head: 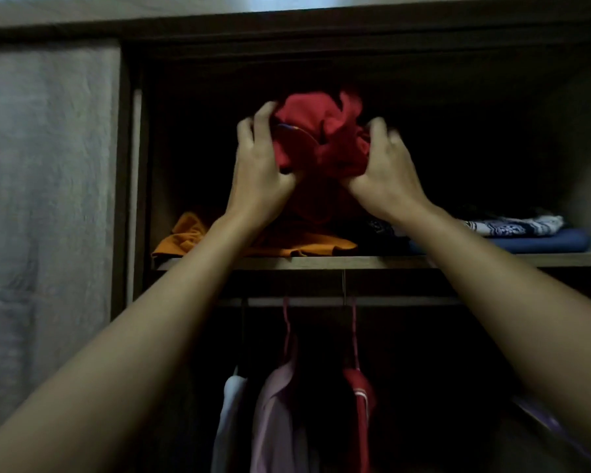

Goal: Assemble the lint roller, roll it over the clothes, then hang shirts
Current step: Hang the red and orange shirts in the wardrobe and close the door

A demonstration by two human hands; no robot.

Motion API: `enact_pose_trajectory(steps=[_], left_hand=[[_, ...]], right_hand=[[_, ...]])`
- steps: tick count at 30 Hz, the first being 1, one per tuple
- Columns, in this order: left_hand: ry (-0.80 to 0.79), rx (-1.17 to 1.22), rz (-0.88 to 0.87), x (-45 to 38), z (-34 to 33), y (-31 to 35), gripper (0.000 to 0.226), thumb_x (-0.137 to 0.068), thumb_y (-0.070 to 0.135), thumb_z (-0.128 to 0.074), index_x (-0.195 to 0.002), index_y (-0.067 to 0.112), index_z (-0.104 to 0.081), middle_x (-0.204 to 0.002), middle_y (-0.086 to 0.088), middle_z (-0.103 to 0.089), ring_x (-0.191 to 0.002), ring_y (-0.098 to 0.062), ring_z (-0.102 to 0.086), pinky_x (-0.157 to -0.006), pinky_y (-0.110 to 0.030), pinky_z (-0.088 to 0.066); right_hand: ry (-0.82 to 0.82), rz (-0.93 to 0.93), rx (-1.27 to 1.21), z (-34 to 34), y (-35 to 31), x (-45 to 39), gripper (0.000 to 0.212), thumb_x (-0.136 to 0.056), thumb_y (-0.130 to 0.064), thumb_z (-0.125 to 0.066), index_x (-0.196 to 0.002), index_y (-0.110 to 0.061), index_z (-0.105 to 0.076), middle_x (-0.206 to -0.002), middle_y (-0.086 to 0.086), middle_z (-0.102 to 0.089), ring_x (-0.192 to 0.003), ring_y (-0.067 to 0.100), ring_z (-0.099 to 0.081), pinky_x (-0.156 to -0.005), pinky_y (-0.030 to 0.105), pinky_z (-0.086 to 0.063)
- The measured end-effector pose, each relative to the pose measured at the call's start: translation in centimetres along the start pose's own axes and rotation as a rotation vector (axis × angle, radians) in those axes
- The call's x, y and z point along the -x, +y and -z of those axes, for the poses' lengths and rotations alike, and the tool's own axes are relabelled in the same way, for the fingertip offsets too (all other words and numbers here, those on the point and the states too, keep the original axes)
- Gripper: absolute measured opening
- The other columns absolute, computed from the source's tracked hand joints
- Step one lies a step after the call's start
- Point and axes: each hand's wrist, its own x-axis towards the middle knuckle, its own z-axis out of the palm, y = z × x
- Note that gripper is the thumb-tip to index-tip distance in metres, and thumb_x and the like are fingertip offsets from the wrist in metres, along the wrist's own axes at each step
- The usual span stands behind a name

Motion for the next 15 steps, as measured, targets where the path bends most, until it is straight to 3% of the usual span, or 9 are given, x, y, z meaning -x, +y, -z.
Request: enact_pose_trajectory(steps=[2,6,10,13,15], left_hand=[[-0.027,0.068,0.06,0.5,0.1,0.3,0.084,-0.08,0.029,-0.072,-0.146,0.018,-0.023,-0.136,-0.014,-0.039,-0.119,-0.018,-0.047,-0.094,-0.023,-0.039],[-0.084,0.185,0.032,1.0,0.6,1.3,0.086,-0.08,0.027,-0.068,-0.149,0.02,-0.016,-0.134,-0.01,-0.049,-0.119,-0.02,-0.054,-0.1,-0.033,-0.046],[-0.117,0.234,-0.051,1.0,1.4,3.5,0.095,-0.08,0.024,-0.066,-0.151,0.021,-0.003,-0.136,-0.016,-0.051,-0.115,-0.026,-0.059,-0.097,-0.034,-0.048],[-0.126,0.271,-0.085,1.0,1.9,5.5,0.098,-0.079,0.024,-0.066,-0.152,0.019,-0.001,-0.138,-0.014,-0.051,-0.114,-0.023,-0.06,-0.09,-0.019,-0.048],[-0.185,0.306,-0.031,1.4,2.1,6.8,0.101,-0.079,0.023,-0.069,-0.152,0.023,0.001,-0.127,-0.003,-0.057,-0.103,-0.013,-0.063,-0.084,-0.013,-0.046]], right_hand=[[0.052,-0.005,-0.006,0.1,-0.8,0.7,0.067,-0.078,-0.048,-0.071,-0.126,-0.014,-0.04,-0.119,0.009,-0.049,-0.09,0.017,-0.052,-0.068,0.028,-0.041],[0.179,0.019,0.024,0.8,-1.8,2.2,0.062,-0.079,-0.048,-0.069,-0.123,-0.013,-0.042,-0.122,0.006,-0.048,-0.093,0.025,-0.06,-0.065,0.029,-0.041],[0.322,0.04,0.012,2.2,-2.7,3.4,0.063,-0.082,-0.048,-0.067,-0.124,-0.009,-0.041,-0.124,0.006,-0.047,-0.078,0.007,-0.049,-0.051,0.006,-0.035],[0.39,0.023,-0.033,3.7,-3.4,4.1,0.061,-0.081,-0.044,-0.068,-0.122,-0.006,-0.042,-0.122,0.008,-0.048,-0.083,0.004,-0.044,-0.056,-0.002,-0.034],[0.39,0.001,-0.042,4.8,-3.5,4.6,0.062,-0.08,-0.044,-0.069,-0.122,-0.006,-0.042,-0.121,0.008,-0.048,-0.087,0.005,-0.046,-0.057,0.008,-0.035]])
